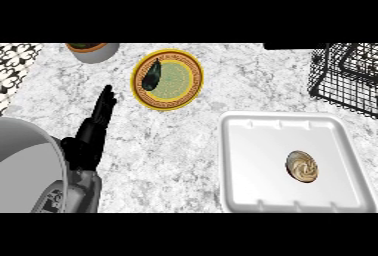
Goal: Pick the cupcake from the tray and place it in the tiered basket
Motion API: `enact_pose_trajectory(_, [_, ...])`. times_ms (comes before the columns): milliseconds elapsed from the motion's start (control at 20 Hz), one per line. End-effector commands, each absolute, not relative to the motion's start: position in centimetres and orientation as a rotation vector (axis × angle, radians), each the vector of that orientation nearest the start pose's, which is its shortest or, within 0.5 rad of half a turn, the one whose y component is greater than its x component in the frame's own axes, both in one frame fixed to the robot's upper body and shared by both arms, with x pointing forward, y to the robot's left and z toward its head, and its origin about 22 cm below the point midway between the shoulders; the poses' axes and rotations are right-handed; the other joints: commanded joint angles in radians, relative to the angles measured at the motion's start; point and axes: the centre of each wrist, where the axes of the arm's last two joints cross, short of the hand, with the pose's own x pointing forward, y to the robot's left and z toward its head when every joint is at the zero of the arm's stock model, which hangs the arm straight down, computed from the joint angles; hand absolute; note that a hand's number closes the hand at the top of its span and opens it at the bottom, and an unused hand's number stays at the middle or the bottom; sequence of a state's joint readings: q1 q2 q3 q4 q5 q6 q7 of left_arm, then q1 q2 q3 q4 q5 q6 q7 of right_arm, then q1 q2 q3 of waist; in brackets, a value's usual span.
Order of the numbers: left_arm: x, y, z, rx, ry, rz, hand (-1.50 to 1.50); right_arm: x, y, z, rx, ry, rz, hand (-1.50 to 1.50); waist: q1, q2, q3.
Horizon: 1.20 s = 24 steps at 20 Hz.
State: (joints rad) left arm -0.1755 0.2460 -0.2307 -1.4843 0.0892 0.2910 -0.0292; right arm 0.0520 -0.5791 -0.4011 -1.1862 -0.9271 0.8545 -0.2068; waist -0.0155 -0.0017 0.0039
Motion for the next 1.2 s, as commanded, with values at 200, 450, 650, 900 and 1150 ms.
enact_pose_trajectory(200, [27.2, 22.3, 2.1, 0.213, -1.648, -0.078, 0.0, 17.3, -52.1, 15.8, 0.125, -1.739, 0.551, -1.5, -0.024, -0.011, -0.004])
enact_pose_trajectory(450, [27.4, 21.4, 2.5, 0.203, -1.663, -0.091, 0.0, 18.8, -47.8, 22.1, -0.212, -1.651, 0.926, -1.5, -0.007, -0.008, -0.004])
enact_pose_trajectory(650, [26.7, 20.9, 2.3, 0.191, -1.654, -0.098, 0.0, 18.3, -44.2, 23.4, -0.369, -1.556, 1.111, -1.5, -0.002, -0.007, -0.004])
enact_pose_trajectory(900, [27.2, 20.0, 3.4, 0.188, -1.651, -0.088, 0.0, 16.7, -39.6, 22.1, -0.434, -1.463, 1.175, -1.5, -0.001, -0.004, -0.005])
enact_pose_trajectory(1150, [27.2, 20.3, 2.7, 0.197, -1.668, -0.11, 0.0, 16.8, -36.8, 21.3, -0.417, -1.439, 1.171, -1.5, 0.012, 0.0, -0.004])
